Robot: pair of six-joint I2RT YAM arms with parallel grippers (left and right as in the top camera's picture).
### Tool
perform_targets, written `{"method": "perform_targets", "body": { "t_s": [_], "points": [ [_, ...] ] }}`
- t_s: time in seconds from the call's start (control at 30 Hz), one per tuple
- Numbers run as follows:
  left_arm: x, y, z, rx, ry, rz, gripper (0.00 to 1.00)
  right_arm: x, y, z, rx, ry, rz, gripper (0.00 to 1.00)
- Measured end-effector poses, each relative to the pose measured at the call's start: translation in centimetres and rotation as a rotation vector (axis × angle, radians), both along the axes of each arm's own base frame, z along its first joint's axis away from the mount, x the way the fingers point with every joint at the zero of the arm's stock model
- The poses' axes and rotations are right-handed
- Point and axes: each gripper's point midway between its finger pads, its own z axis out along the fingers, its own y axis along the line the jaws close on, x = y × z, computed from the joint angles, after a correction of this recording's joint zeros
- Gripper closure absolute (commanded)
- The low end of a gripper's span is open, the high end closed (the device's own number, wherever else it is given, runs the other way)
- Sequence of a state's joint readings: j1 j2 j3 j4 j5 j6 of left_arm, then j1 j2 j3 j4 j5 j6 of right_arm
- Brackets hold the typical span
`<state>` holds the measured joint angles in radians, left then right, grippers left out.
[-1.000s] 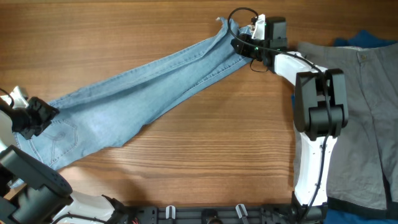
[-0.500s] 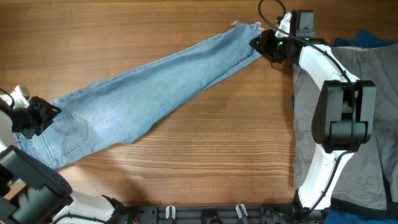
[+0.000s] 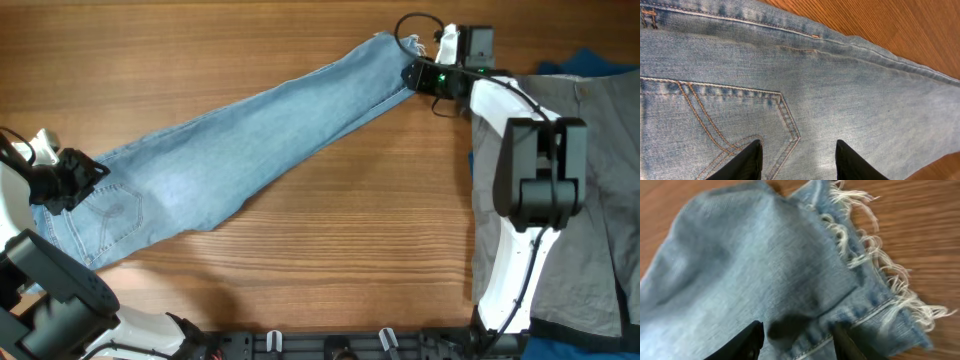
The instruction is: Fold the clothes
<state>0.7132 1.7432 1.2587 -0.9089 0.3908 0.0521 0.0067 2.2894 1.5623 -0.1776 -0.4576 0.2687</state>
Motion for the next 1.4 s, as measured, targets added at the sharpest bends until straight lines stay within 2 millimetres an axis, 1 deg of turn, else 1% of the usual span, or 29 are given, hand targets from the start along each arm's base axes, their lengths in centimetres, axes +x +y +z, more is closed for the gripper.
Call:
{"method": "perform_targets", "body": {
  "t_s": [0.07,0.2,0.23,0.3,0.33,0.4,0.43,0.47,0.5,0.53,0.57,0.6,0.67,0.73,0.77,0.8,0.87,0.93,0.97,1.0,1.03,1.07,1.1,1.13,1.2,1.27,1.3,1.33,1.4],
  "points": [
    [0.0,0.0,0.0,0.0,0.0,0.0,0.53,-0.1,1.0,-0.1,0.056,-0.002,0.035,0.56],
    [0.0,0.0,0.0,0.0,0.0,0.0,0.52,-0.9,2.1,-0.1,0.115,0.029,0.071,0.57],
    [0.0,0.0,0.0,-0.001,0.001,0.0,0.52,-1.1,2.1,-0.1,0.124,0.039,0.072,0.59],
    [0.0,0.0,0.0,0.0,0.0,0.0,0.52,-1.2,2.2,0.0,0.143,0.043,0.075,0.75],
    [0.0,0.0,0.0,0.0,0.0,0.0,0.52,-1.0,2.1,0.0,0.154,0.037,0.073,0.8],
    [0.0,0.0,0.0,-0.001,0.001,0.0,0.52,-0.3,1.9,0.2,0.174,0.004,0.072,0.81],
    [0.0,0.0,0.0,0.0,0.0,0.0,0.52,0.2,1.8,0.6,0.185,-0.023,0.07,0.8],
    [0.0,0.0,0.0,-0.001,0.001,0.0,0.52,0.8,1.8,1.3,0.202,-0.065,0.075,0.86],
    [0.0,0.0,0.0,-0.001,0.001,0.0,0.52,1.5,1.8,2.5,0.226,-0.122,0.091,0.95],
    [0.0,0.0,0.0,0.0,0.0,0.0,0.52,2.0,1.9,3.7,0.261,-0.168,0.111,0.95],
    [0.0,0.0,0.0,-0.001,0.0,0.0,0.52,2.2,1.8,4.5,0.297,-0.187,0.121,0.66],
    [0.0,0.0,0.0,-0.001,0.0,0.0,0.52,2.3,1.9,5.4,0.341,-0.207,0.134,0.51],
    [0.0,0.0,0.0,-0.001,0.001,0.0,0.52,2.2,1.7,6.3,0.401,-0.202,0.136,0.54],
    [0.0,0.0,0.0,-0.001,0.001,0.0,0.52,1.9,1.5,6.1,0.426,-0.167,0.126,0.53],
    [0.0,0.0,0.0,-0.001,0.001,0.0,0.52,1.6,1.4,5.5,0.432,-0.125,0.108,0.44],
    [0.0,0.0,0.0,-0.001,0.001,0.0,0.52,1.2,1.3,4.7,0.428,-0.081,0.082,0.41],
    [0.0,0.0,0.0,-0.001,0.001,0.0,0.52,0.8,0.7,3.0,0.387,-0.011,0.025,0.41],
    [0.0,0.0,0.0,-0.001,0.001,0.0,0.52,0.7,0.0,1.6,0.321,0.019,-0.023,0.43],
    [0.0,0.0,0.0,-0.001,0.001,0.0,0.52,0.9,-0.2,1.4,0.29,0.01,-0.032,0.46],
    [0.0,0.0,0.0,-0.001,0.001,0.0,0.52,1.1,-0.2,1.3,0.268,-0.002,-0.037,0.59],
    [0.0,0.0,0.0,-0.001,0.001,0.0,0.52,1.3,0.0,1.2,0.248,-0.014,-0.036,0.68],
    [0.0,0.0,0.0,-0.001,0.001,0.0,0.52,1.4,0.1,1.2,0.232,-0.025,-0.037,0.69],
    [0.0,0.0,0.0,-0.001,0.001,0.0,0.52,1.7,0.3,1.4,0.218,-0.043,-0.036,0.67],
    [0.0,0.0,0.0,-0.001,0.001,0.0,0.52,2.1,0.4,1.7,0.213,-0.071,-0.032,0.52],
    [0.0,0.0,0.0,-0.001,0.001,0.0,0.52,2.7,0.4,2.3,0.205,-0.112,-0.031,0.52],
    [0.0,0.0,0.0,-0.001,0.001,0.0,0.52,2.1,0.3,1.5,0.198,-0.065,-0.042,0.53],
    [0.0,0.0,0.0,-0.001,0.001,0.0,0.52,1.8,0.3,1.1,0.192,-0.044,-0.043,0.5],
    [0.0,0.0,0.0,-0.001,0.001,0.0,0.52,1.7,0.4,1.0,0.19,-0.04,-0.04,0.42],
    [0.0,0.0,0.0,-0.001,0.001,0.0,0.52,1.6,0.9,0.8,0.188,-0.038,-0.029,0.44]
  ]
}}
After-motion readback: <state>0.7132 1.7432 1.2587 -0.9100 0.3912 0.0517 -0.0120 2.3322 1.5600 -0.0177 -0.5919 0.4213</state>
